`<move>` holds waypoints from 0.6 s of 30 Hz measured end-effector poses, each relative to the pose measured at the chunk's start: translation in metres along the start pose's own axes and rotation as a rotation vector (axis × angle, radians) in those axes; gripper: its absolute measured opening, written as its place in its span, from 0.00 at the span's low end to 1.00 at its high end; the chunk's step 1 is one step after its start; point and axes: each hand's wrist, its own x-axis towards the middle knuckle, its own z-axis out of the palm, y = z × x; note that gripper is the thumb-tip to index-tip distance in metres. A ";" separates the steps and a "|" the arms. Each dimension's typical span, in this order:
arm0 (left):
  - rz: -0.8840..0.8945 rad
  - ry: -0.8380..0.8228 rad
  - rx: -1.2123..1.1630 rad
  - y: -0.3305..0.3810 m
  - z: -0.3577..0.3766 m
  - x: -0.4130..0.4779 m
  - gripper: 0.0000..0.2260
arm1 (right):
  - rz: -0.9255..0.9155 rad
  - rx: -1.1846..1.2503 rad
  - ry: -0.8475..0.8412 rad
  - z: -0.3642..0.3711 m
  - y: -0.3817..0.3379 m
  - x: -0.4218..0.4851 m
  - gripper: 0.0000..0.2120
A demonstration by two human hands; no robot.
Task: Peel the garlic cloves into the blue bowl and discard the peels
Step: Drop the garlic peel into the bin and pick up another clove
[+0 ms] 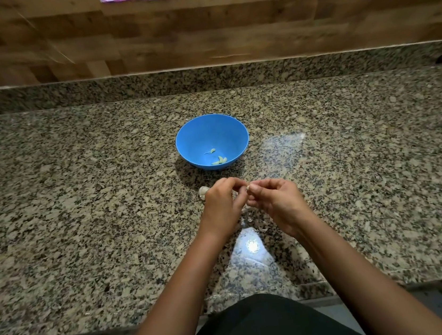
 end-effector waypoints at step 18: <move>0.024 0.034 -0.005 0.005 0.007 -0.009 0.05 | 0.174 0.217 0.026 -0.001 -0.014 0.001 0.08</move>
